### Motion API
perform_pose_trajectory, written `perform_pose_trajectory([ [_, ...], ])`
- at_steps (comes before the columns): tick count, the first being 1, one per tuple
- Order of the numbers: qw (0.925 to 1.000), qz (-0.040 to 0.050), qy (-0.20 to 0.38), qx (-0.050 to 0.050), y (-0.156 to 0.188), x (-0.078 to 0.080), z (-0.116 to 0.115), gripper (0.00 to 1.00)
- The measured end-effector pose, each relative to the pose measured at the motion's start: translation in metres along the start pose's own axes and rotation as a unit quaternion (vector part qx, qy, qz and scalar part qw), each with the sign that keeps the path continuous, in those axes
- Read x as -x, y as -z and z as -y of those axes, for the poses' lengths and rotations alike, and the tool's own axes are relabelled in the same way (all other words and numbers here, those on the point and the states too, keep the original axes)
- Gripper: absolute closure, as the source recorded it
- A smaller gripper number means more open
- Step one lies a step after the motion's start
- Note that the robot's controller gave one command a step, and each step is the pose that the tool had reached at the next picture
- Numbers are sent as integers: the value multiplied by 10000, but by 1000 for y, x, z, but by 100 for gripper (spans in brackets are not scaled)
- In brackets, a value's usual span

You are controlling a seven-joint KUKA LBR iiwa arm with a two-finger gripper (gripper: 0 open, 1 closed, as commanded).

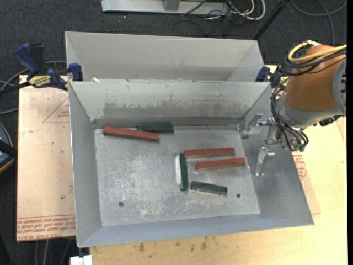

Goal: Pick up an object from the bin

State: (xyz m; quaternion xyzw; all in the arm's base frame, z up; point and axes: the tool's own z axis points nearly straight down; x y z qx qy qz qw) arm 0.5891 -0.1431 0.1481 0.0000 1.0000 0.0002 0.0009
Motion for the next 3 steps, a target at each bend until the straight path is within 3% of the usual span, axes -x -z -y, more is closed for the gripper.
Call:
perform_pose_trajectory([
  [1,9997,31,-224,-2,-62,14,-43,0],
  [2,9999,8,-166,-4,-59,17,-56,0],
  [3,9988,19,-492,6,-48,29,-79,0],
])
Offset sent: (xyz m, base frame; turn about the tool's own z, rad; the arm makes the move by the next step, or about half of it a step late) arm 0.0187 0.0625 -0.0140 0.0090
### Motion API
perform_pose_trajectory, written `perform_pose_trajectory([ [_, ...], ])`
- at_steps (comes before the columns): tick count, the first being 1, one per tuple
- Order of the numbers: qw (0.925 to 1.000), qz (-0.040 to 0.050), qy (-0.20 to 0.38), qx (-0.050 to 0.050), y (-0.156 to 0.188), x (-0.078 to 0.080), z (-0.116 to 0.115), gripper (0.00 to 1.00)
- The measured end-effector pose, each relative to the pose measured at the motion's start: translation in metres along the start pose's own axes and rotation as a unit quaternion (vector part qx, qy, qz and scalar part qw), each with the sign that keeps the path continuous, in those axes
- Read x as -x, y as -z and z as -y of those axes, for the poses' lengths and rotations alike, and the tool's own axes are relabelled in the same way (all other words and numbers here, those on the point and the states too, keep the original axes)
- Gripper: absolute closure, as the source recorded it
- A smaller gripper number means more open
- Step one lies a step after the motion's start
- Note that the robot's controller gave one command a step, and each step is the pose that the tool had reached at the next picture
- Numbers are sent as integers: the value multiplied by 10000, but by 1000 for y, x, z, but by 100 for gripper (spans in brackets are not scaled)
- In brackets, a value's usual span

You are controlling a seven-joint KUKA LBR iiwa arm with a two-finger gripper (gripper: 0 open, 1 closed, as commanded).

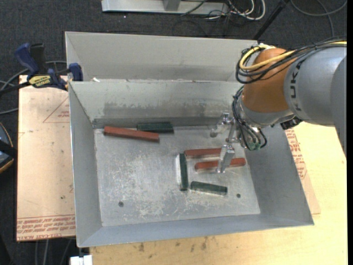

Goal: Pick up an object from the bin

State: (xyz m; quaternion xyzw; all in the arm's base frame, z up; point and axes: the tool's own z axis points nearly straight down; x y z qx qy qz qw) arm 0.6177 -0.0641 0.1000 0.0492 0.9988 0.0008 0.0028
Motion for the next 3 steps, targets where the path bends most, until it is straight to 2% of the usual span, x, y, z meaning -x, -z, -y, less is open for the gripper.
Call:
perform_pose_trajectory([
  [1,9995,14,-329,1,-26,2,-4,0],
  [2,9955,78,-946,-11,-23,10,-19,100],
  [3,9955,78,-945,-11,-23,10,-19,100],
])
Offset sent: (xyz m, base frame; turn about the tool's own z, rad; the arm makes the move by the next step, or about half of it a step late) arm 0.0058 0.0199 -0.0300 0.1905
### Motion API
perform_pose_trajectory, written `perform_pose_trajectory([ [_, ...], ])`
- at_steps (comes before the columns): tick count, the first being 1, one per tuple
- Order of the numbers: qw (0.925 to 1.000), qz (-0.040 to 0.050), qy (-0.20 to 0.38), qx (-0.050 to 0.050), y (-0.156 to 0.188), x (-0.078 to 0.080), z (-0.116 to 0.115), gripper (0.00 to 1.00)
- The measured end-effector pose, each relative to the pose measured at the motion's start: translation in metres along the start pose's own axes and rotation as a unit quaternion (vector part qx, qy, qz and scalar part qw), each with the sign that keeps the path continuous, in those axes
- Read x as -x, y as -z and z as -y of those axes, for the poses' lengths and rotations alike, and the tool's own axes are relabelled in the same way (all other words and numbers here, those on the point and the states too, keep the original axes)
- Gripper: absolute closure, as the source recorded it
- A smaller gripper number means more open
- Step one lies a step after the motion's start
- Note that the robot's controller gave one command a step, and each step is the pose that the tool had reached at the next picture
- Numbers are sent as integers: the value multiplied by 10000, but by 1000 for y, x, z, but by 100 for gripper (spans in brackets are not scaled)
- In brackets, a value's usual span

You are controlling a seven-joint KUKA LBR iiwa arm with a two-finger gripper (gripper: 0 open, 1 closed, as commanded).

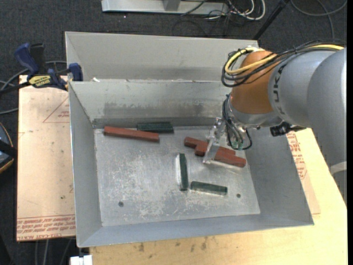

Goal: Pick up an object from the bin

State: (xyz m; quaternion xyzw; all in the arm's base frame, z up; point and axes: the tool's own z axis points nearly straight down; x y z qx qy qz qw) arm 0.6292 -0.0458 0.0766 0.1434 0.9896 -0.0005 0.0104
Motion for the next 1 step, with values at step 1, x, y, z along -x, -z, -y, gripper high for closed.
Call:
perform_pose_trajectory([
  [1,10000,-25,1,-4,3,-1,0,100],
])
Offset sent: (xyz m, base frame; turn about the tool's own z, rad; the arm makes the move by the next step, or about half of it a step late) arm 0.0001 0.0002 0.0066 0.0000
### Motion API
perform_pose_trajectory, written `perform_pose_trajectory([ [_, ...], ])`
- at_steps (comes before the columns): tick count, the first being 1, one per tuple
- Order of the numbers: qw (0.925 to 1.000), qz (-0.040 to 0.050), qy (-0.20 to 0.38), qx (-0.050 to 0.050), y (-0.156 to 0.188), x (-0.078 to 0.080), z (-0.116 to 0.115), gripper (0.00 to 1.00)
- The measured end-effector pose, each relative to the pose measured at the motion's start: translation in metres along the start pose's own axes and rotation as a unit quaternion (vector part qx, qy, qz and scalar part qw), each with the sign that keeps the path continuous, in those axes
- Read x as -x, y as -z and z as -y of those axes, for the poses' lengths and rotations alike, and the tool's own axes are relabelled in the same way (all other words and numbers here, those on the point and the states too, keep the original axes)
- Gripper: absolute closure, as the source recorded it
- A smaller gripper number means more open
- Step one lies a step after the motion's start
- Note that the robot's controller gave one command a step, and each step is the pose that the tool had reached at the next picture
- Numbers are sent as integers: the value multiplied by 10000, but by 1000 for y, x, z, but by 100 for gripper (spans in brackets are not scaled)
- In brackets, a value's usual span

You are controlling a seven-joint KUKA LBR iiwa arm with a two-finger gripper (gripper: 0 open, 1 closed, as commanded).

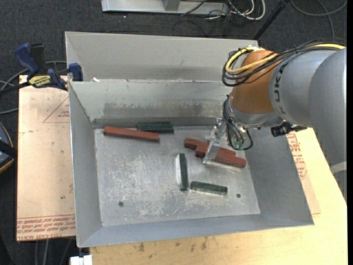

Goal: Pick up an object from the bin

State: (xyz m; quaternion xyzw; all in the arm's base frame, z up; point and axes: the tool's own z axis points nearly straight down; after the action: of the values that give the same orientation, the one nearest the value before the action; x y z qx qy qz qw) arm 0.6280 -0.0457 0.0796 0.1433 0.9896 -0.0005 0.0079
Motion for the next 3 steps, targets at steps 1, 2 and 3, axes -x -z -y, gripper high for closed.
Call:
perform_pose_trajectory([
  [1,10000,-92,2,-10,17,-4,0,100],
  [2,10000,-84,5,-4,38,-4,0,100],
  [3,10000,-94,8,-6,63,-4,0,100],
])
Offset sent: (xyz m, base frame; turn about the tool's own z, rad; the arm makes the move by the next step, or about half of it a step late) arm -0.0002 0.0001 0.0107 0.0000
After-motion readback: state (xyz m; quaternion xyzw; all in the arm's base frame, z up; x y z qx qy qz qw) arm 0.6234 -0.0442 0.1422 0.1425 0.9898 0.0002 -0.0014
